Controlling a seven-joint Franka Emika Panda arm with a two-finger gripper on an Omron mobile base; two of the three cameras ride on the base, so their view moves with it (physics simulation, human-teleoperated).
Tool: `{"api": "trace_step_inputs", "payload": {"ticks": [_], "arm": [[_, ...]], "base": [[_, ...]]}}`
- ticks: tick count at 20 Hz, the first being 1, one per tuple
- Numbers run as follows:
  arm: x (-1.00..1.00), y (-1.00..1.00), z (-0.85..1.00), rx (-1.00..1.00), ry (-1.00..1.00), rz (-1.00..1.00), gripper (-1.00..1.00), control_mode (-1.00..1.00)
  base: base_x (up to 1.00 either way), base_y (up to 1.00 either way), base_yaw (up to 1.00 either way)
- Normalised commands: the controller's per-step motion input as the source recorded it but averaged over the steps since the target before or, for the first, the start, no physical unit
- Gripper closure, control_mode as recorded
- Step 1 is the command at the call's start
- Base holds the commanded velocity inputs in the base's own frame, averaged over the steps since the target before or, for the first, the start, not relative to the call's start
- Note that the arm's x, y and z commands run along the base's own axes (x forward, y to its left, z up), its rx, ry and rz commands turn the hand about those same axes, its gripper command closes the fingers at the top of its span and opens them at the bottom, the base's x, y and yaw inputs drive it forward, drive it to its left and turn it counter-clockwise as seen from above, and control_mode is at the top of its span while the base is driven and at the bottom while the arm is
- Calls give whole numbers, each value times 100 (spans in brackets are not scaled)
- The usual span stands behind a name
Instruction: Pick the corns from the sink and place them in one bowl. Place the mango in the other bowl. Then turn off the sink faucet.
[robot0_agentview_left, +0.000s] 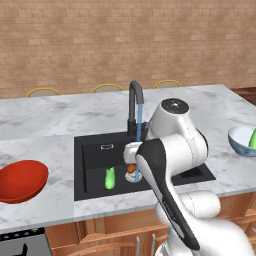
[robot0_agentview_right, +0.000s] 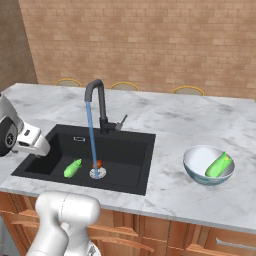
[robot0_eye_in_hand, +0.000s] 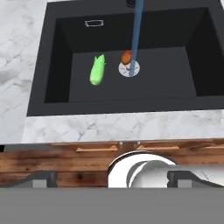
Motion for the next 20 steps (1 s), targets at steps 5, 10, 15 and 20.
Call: {"api": "trace_step_inputs", "payload": {"ticks": [5,10,15,20], "arm": [[28,0,0,0,0,0,-100,-100],[16,3,-11,0,0,0,-100,-100],[17,9,-22,0,0,0,-100,-100],[20,6,-27,-2,2,0,-100,-100]], "base": [[0,0,0],[0,0,0],[0,0,0],[0,0,0]]}}
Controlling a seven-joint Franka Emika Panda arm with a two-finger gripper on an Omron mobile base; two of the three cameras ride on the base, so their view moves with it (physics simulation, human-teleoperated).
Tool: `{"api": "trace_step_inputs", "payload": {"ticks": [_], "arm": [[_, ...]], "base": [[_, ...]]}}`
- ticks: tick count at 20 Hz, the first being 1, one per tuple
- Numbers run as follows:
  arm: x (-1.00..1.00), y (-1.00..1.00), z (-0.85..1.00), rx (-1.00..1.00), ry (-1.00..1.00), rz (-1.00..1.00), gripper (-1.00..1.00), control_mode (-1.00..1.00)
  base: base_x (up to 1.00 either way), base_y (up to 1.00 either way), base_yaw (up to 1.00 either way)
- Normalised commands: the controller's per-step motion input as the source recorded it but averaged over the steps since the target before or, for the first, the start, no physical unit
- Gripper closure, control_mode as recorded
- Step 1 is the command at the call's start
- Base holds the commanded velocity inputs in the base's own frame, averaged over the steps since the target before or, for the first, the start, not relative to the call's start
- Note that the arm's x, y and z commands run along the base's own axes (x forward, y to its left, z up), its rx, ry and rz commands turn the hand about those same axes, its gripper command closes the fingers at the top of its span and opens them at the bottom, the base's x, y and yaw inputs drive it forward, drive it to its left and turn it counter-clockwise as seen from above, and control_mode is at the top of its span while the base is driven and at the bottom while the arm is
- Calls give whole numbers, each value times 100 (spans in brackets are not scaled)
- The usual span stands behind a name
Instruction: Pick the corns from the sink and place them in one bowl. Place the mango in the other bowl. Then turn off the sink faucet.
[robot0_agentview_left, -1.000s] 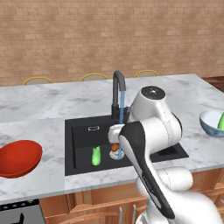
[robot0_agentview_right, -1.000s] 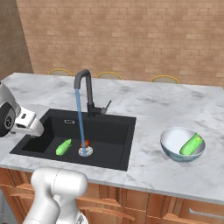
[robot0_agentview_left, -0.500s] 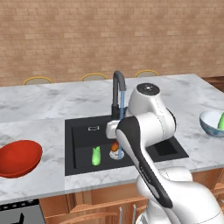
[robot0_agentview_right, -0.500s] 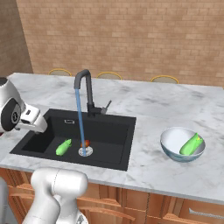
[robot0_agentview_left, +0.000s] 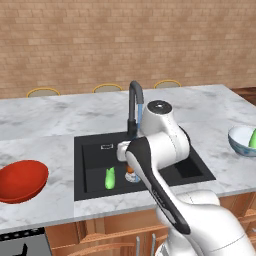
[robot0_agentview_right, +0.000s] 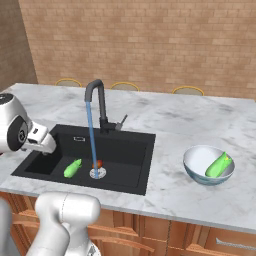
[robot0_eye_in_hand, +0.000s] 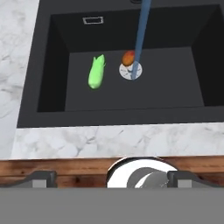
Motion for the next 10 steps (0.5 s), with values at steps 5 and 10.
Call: {"api": "trace_step_inputs", "payload": {"ticks": [5,10], "arm": [[19,0,-40,-4,2,0,-100,-100],[24,1,-49,-5,0,0,-100,-100]], "base": [[0,0,0],[0,0,0]]}}
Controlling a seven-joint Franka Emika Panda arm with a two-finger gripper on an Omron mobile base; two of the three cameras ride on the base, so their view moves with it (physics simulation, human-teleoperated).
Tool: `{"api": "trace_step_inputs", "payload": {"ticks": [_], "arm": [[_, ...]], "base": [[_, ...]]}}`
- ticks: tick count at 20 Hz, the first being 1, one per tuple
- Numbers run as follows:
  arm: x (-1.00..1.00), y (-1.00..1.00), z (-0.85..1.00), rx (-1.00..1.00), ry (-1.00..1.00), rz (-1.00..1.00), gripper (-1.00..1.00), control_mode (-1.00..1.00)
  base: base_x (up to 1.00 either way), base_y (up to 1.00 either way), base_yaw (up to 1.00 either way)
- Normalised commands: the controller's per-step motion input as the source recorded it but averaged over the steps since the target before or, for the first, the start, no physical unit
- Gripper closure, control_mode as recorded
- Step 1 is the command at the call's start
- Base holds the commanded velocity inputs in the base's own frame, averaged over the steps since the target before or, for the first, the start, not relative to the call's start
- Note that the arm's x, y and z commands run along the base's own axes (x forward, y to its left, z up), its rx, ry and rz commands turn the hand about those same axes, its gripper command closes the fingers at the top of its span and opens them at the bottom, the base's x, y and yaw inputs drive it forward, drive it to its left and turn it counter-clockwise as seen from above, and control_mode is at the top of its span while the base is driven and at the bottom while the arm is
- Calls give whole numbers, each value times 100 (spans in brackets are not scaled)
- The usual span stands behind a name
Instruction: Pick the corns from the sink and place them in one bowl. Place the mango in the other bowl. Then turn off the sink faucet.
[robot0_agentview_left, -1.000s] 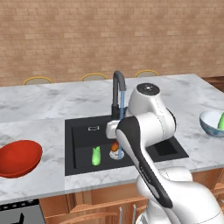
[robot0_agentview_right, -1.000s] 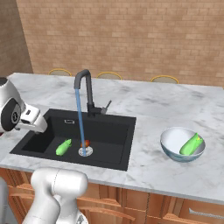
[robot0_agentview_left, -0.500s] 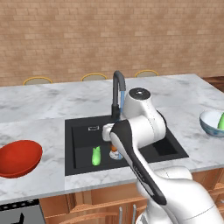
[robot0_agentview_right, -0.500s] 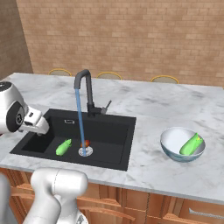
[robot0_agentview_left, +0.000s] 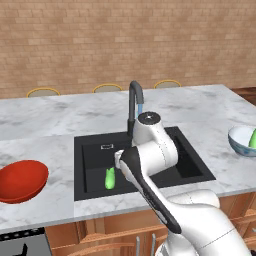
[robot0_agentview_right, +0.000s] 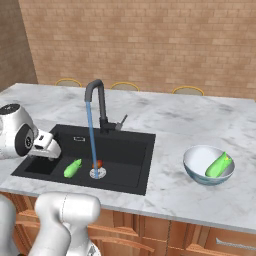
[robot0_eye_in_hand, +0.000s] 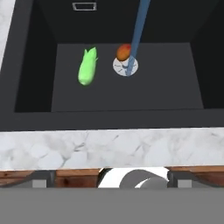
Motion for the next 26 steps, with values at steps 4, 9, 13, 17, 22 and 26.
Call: {"api": "trace_step_inputs", "payload": {"ticks": [4,9,13,17,22,26], "arm": [[35,7,-42,0,3,0,-100,-100],[43,16,-32,0,7,-3,-100,-100],[48,23,-29,0,10,-5,-100,-100],[44,26,-25,0,9,-6,-100,-100],[33,6,-24,-1,6,-5,-100,-100],[33,0,-28,-2,6,-5,-100,-100]], "base": [[0,0,0],[0,0,0],[0,0,0],[0,0,0],[0,0,0],[0,0,0]]}}
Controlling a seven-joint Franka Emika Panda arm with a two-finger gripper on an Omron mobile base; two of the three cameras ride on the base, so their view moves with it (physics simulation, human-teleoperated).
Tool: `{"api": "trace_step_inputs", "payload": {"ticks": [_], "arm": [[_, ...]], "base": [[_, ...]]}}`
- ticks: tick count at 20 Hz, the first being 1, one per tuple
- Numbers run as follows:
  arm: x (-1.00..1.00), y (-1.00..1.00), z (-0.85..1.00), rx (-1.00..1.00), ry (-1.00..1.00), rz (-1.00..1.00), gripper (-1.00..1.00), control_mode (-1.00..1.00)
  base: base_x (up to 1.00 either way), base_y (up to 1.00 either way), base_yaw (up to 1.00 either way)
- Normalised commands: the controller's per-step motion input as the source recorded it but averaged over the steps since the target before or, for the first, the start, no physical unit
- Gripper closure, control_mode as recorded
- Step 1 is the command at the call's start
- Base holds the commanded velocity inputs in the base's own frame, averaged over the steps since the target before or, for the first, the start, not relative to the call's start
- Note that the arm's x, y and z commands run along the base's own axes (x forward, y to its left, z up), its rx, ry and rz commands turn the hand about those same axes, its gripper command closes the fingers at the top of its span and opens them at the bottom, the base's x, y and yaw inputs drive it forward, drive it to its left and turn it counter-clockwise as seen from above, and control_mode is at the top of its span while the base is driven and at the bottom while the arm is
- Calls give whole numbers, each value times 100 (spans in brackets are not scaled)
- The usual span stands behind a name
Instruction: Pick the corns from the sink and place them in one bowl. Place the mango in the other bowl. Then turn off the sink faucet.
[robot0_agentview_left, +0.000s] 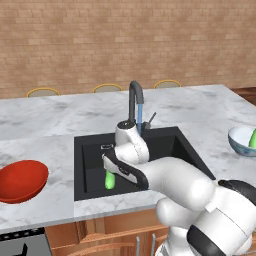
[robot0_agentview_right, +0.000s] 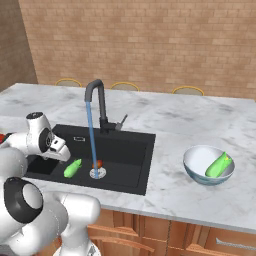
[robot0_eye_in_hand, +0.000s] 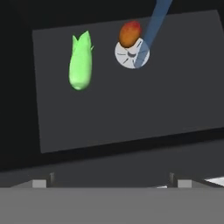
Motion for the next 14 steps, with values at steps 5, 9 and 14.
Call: {"api": "trace_step_inputs", "payload": {"ticks": [5,9,14], "arm": [[32,2,-36,-3,4,-6,-100,-100],[41,17,-41,-3,0,-8,-100,-100],[38,35,-38,-1,0,-13,-100,-100]], "base": [[0,0,0],[0,0,0],[0,0,0]]}}
